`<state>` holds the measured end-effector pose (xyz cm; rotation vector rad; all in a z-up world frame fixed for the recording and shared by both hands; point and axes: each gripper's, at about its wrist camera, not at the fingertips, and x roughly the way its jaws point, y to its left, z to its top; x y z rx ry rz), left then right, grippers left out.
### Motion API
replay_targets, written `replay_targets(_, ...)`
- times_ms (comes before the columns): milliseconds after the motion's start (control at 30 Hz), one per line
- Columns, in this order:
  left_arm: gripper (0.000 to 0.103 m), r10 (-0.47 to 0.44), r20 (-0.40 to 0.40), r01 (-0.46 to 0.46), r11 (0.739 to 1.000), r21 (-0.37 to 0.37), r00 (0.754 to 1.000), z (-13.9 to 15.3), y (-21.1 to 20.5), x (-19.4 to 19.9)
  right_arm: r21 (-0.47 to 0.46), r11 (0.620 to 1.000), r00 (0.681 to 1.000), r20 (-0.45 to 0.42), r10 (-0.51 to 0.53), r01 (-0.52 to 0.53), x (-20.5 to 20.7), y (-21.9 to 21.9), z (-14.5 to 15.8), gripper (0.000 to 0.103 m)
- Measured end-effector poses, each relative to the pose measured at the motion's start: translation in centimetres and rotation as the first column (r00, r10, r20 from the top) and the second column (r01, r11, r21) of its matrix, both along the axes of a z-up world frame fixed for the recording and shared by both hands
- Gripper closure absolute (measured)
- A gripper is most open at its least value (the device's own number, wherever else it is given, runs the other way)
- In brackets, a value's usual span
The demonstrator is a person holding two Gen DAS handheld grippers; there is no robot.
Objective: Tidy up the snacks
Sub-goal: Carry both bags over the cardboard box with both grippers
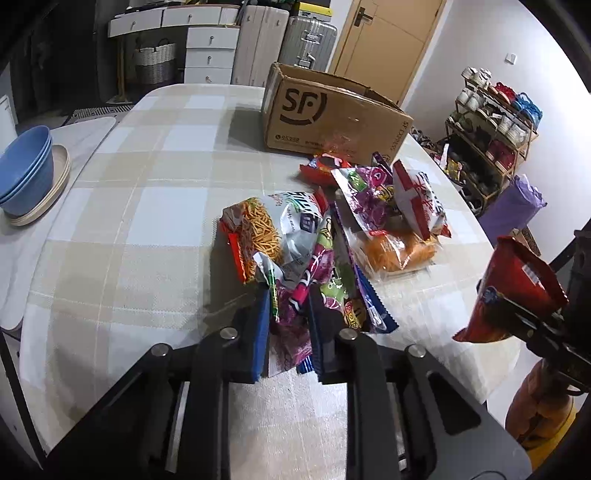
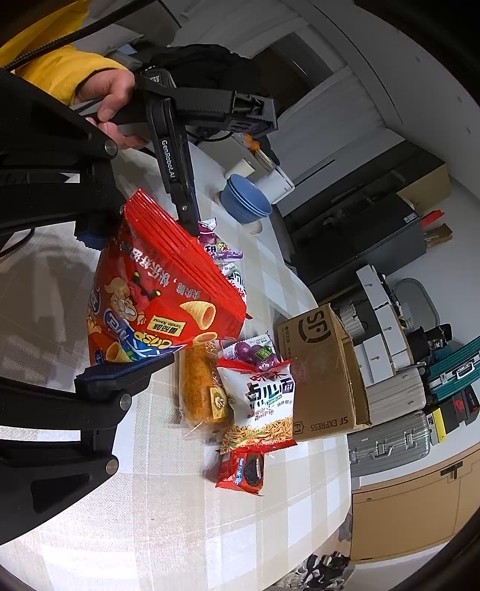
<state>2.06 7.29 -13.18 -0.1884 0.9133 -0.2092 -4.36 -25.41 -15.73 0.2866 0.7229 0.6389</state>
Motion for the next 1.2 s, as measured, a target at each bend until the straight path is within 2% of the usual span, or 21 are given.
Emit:
replay_targets(300,0.088,-0.003,0.017,0.004,1.000,-0.015,1.000,1.3,0.7,-1.0,0.003,1.000,1.000,0.000,-0.002,0.002,0.1,0.1,0.0,0.054)
replay_targets(633,0.088,-0.004,0.105,0.010,0.998,-0.062,0.994,5.4,2.0,-1.5,0.006,1.000,0.999,0.045,-0.005,0.005,0.4,0.1,1.5,0.054)
replay_targets(933,0.088,-0.045,0.204,0.066,0.993,-0.098,0.978,10.8,0.8,1.9,0.056,0.998,0.989,0.149,0.001,-0.009,3.8,-1.4,8.1,0.054)
replay_targets(1200,0.088,-0.067,0.277,0.096,0.991,-0.091,0.958,17.0,-0.2,9.3,0.087,0.996,0.985,0.169,0.021,-0.036,10.5,-1.8,13.9,0.054)
